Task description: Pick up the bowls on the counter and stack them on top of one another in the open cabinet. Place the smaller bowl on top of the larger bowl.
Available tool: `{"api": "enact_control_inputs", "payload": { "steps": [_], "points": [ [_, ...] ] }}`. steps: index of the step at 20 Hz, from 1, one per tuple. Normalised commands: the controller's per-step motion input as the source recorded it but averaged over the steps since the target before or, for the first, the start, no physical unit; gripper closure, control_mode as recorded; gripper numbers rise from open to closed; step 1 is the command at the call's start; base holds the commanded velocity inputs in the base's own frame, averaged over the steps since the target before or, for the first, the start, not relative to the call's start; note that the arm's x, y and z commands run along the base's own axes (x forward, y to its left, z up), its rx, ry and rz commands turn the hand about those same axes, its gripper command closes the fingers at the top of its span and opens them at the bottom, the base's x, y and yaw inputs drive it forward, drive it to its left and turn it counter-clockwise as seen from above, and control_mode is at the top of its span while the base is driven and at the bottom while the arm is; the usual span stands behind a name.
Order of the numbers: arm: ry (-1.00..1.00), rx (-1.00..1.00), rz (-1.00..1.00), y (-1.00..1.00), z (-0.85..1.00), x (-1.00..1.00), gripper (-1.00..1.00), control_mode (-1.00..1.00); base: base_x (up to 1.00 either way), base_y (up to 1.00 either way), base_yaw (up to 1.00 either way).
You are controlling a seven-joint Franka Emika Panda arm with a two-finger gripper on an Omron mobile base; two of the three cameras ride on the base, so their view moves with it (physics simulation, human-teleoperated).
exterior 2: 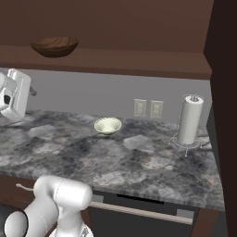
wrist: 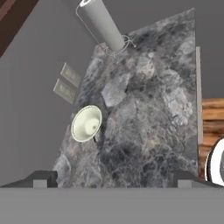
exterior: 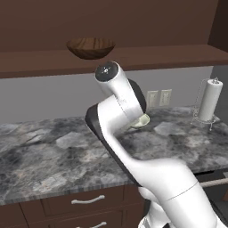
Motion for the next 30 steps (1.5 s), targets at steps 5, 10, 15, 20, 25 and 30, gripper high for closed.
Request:
{"api": "enact_control_inputs", "payload": {
  "steps": [5, 10, 15, 20, 25, 30],
  "points": [
    [-0.06, 0.04, 0.03, -0.14, -0.31, 0.12, -1.00, -1.00, 0.00, 0.00, 0.00],
    [-0.06, 0.03, 0.03, -0.14, -0.29, 0.07, -1.00, -1.00, 0.00, 0.00, 0.00],
    [-0.05, 0.02, 0.01, -0.09, -0.22, 0.04, -1.00, -1.00, 0.00, 0.00, 0.00],
    [-0.02, 0.02, -0.04, -0.04, -0.19, 0.15, -1.00, -1.00, 0.00, 0.00, 0.00],
    [0.00, 0.00, -0.06, -0.03, -0.23, 0.32, -1.00, -1.00, 0.00, 0.00, 0.00],
    [-0.01, 0.01, -0.05, -0.08, -0.28, 0.33, -1.00, -1.00, 0.00, 0.00, 0.00]
  ]
}}
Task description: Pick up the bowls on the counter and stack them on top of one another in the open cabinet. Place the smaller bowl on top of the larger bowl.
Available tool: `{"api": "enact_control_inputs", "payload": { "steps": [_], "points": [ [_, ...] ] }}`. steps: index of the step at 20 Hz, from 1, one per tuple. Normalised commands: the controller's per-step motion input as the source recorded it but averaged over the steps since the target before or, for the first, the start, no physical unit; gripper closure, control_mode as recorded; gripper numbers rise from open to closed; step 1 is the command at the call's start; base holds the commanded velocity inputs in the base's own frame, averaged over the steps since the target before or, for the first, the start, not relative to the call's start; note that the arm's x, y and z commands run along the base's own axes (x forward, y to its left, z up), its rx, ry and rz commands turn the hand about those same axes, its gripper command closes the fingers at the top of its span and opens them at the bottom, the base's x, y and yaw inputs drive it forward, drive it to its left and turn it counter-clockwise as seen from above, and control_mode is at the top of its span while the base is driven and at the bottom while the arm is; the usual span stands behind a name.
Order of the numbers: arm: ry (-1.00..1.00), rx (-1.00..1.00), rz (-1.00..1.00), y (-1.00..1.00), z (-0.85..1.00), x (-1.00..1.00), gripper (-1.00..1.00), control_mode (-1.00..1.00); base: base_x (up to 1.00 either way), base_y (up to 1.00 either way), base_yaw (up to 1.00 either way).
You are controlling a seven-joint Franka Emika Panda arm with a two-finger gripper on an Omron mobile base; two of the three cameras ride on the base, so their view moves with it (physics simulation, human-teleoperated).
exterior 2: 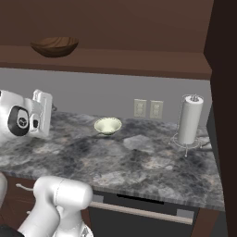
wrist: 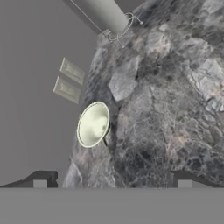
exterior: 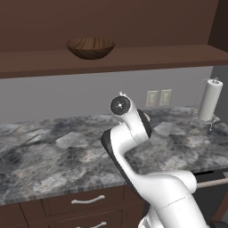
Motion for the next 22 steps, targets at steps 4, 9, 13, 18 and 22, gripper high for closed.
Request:
{"api": "enact_control_inputs", "payload": {
  "steps": [4, 9, 13, 18, 22],
  "points": [
    [-0.01, 0.02, -0.05, -0.11, -0.31, 0.33, -1.00, -1.00, 0.00, 0.00, 0.00],
    [-0.02, 0.01, -0.05, -0.10, -0.31, 0.31, -1.00, -1.00, 0.00, 0.00, 0.00],
    [-0.02, 0.00, -0.05, -0.11, -0.31, 0.31, -1.00, -1.00, 0.00, 0.00, 0.00],
    [-0.02, 0.00, -0.04, -0.12, -0.33, 0.29, -1.00, -1.00, 0.00, 0.00, 0.00],
    [-0.02, 0.01, -0.05, -0.15, -0.35, 0.28, -1.00, -1.00, 0.00, 0.00, 0.00]
  ]
}}
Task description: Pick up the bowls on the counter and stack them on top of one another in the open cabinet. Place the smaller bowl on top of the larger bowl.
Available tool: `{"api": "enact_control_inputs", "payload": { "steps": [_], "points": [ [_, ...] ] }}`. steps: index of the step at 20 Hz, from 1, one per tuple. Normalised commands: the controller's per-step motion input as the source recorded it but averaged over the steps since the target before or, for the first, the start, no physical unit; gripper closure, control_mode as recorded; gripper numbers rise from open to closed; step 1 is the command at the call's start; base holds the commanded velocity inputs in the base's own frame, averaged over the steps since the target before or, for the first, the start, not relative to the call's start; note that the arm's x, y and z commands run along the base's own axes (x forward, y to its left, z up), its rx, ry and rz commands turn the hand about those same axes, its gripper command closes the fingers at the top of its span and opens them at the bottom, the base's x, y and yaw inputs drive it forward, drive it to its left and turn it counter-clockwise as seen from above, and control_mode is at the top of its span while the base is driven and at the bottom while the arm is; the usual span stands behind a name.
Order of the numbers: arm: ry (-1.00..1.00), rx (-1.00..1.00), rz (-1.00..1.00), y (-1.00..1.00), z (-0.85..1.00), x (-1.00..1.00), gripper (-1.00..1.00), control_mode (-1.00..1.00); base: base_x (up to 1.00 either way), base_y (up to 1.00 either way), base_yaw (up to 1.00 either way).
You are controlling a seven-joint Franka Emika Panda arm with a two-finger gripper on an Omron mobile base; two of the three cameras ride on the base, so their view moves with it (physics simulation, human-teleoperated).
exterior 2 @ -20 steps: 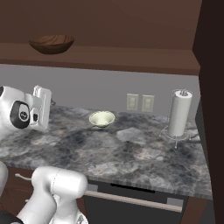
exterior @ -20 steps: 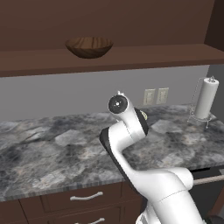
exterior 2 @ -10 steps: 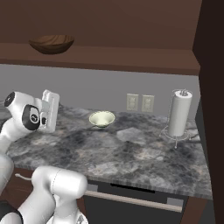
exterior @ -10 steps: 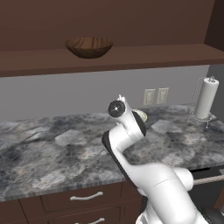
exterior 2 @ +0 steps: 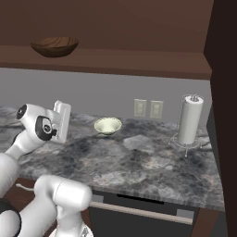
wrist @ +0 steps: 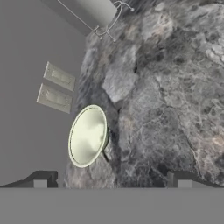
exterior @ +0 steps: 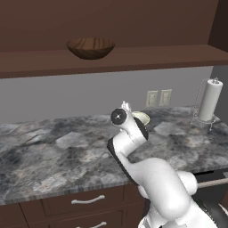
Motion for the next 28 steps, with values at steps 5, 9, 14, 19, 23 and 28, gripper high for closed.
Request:
{"api": "enact_control_inputs", "payload": {
  "steps": [5, 9, 14, 19, 23, 28],
  "points": [
    [-0.02, 0.04, -0.03, -0.16, -0.24, 0.29, -1.00, -1.00, 0.00, 0.00, 0.00],
    [-0.02, 0.01, -0.03, -0.11, -0.17, 0.34, -1.00, -1.00, 0.00, 0.00, 0.00],
    [-0.03, 0.00, -0.04, -0.08, -0.17, 0.38, -1.00, -1.00, 0.00, 0.00, 0.00],
    [-0.02, 0.01, -0.03, -0.08, -0.19, 0.36, -1.00, -1.00, 0.00, 0.00, 0.00],
    [-0.01, 0.03, -0.03, -0.02, -0.27, 0.32, -1.00, -1.00, 0.00, 0.00, 0.00],
    [0.00, 0.05, -0.03, -0.01, -0.28, 0.27, -1.00, -1.00, 0.00, 0.00, 0.00]
  ]
}}
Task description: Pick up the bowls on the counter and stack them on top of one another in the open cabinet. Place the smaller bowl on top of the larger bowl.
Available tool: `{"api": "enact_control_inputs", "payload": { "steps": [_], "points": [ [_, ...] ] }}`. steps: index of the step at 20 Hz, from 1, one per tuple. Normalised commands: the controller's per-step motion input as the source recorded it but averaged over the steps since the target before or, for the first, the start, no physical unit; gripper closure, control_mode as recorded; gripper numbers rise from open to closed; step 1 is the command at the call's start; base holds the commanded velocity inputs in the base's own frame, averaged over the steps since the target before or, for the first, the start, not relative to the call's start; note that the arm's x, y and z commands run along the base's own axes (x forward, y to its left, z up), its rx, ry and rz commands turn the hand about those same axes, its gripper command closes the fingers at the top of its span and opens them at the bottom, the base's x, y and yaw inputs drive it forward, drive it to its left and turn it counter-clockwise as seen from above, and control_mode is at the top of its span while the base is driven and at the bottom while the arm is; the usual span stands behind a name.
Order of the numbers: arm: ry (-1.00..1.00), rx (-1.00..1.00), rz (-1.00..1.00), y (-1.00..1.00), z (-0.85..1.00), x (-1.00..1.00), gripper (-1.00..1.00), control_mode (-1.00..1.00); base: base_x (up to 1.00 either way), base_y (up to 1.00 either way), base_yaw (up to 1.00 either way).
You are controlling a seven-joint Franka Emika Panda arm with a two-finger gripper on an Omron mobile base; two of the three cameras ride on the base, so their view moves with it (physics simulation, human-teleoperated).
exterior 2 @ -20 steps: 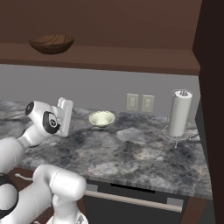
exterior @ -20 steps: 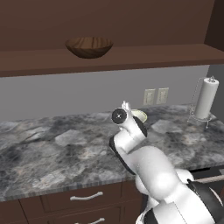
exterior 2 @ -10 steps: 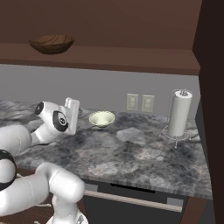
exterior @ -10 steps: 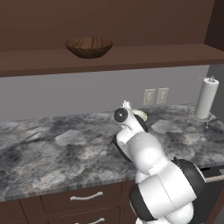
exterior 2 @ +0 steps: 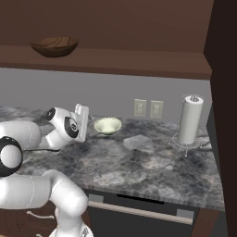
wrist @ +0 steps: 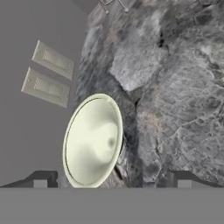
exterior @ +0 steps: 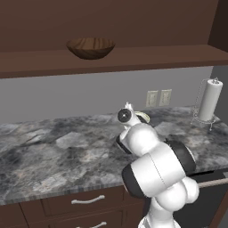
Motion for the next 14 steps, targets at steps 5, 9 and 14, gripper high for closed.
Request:
{"api": "enact_control_inputs", "payload": {
  "steps": [5, 9, 14],
  "points": [
    [-0.01, 0.02, -0.03, 0.00, -0.29, 0.27, -1.00, -1.00, 0.00, 0.00, 0.00],
    [-0.02, 0.00, -0.03, 0.01, -0.34, 0.15, -1.00, -1.00, 0.00, 0.00, 0.00],
    [-0.03, 0.00, -0.02, 0.00, -0.35, 0.15, -1.00, -1.00, 0.00, 0.00, 0.00]
  ]
}}
